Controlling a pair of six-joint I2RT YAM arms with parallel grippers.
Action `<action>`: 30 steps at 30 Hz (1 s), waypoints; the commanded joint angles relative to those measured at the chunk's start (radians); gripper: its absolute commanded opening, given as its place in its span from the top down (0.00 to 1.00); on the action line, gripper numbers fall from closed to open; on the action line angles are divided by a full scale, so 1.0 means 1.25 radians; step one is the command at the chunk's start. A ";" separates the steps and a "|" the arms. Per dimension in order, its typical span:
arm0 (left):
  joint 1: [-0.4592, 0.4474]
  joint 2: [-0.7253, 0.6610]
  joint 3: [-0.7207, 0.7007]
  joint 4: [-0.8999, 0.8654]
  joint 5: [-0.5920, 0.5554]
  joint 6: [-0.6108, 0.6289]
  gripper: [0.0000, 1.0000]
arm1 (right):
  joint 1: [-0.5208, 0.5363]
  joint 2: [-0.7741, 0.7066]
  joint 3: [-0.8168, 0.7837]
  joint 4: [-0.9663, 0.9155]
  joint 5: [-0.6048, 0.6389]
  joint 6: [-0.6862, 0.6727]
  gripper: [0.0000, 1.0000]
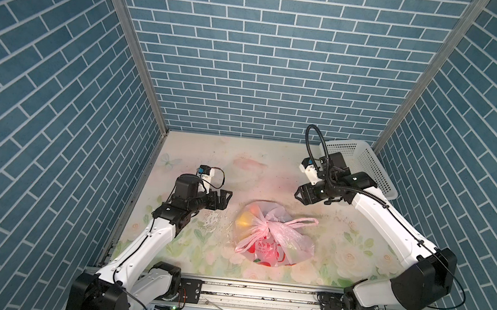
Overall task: Untie the knot of the plastic bag and take out the fruit
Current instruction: Move the plastic bag to the center of the table.
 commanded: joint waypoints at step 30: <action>-0.004 -0.043 -0.020 -0.062 0.001 -0.027 0.00 | 0.309 0.201 -0.088 0.110 0.111 0.005 0.67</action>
